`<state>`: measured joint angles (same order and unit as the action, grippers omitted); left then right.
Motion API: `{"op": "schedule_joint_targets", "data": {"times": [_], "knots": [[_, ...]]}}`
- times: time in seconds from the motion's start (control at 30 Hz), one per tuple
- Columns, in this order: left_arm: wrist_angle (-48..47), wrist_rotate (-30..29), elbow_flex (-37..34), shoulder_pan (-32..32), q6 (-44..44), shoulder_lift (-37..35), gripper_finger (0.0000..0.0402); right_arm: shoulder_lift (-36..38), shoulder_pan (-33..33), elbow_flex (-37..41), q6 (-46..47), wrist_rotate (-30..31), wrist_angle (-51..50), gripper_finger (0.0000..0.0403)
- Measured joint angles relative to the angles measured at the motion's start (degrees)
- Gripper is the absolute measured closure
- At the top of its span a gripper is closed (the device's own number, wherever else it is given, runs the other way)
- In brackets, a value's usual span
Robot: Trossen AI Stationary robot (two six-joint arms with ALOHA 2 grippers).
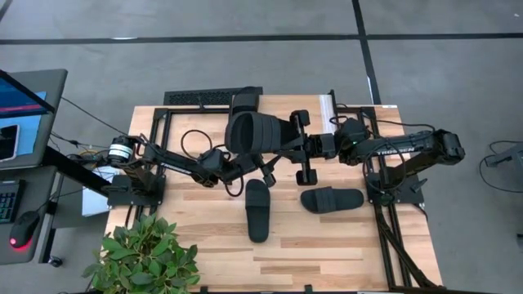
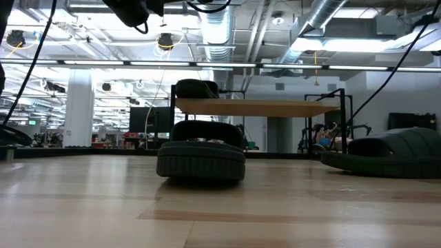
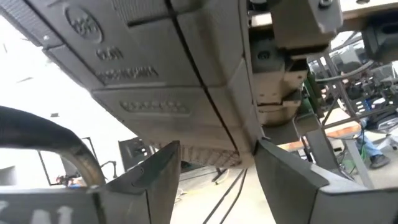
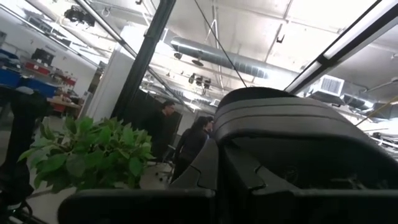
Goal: Pick and place slides into the shelf
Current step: Put the black slide on the shelf
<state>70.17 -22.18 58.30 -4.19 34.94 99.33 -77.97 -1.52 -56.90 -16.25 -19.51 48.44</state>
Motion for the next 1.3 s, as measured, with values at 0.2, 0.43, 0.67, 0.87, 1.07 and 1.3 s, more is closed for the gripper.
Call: {"op": "schedule_joint_targets", "data": {"times": [0.2,0.43,0.67,0.87,1.07,1.3], "knots": [[-0.3,0.7,0.0,-0.2,1.4,0.0,0.0205,0.0,0.0,-0.9,0.5,0.0,0.3,0.0403],[-2.6,0.4,0.0,-0.3,1.4,0.0,0.0205,0.0,-1.8,-2.9,5.6,-4.0,0.4,0.0403],[-4.0,0.0,0.0,-0.5,1.2,0.0,0.0205,0.1,-3.4,-6.3,7.3,-4.6,-0.3,0.0403],[-3.8,-3.4,0.0,-0.8,1.4,0.0,0.0205,0.0,-2.0,-9.3,1.7,5.9,0.1,0.0403],[-3.6,-4.2,0.0,-0.6,2.3,0.0,0.0205,-2.8,2.5,-10.4,-7.9,24.0,6.2,0.0403],[-3.6,-4.5,0.0,-0.6,4.4,0.0,0.0205,-7.9,5.8,-10.4,-18.3,36.1,13.1,0.0403]]}}
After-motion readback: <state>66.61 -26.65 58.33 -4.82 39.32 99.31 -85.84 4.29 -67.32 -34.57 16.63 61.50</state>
